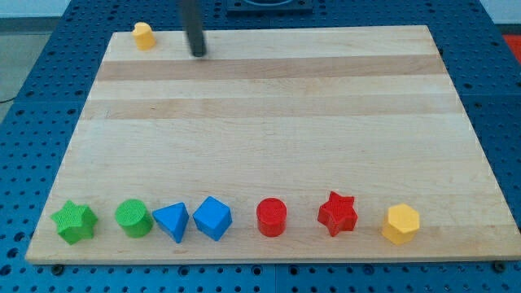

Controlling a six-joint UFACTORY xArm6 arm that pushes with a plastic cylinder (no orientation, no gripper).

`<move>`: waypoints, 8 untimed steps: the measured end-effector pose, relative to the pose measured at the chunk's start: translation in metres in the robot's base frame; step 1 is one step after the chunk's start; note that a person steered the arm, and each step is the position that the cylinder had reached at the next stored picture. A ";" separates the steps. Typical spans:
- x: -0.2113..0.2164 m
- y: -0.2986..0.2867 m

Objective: Point your arm to the bottom right of the hexagon

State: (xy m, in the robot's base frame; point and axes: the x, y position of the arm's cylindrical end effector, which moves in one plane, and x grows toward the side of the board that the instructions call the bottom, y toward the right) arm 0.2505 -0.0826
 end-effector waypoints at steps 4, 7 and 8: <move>0.000 0.153; 0.008 0.194; 0.008 0.213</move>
State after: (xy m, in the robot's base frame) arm 0.2587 0.1301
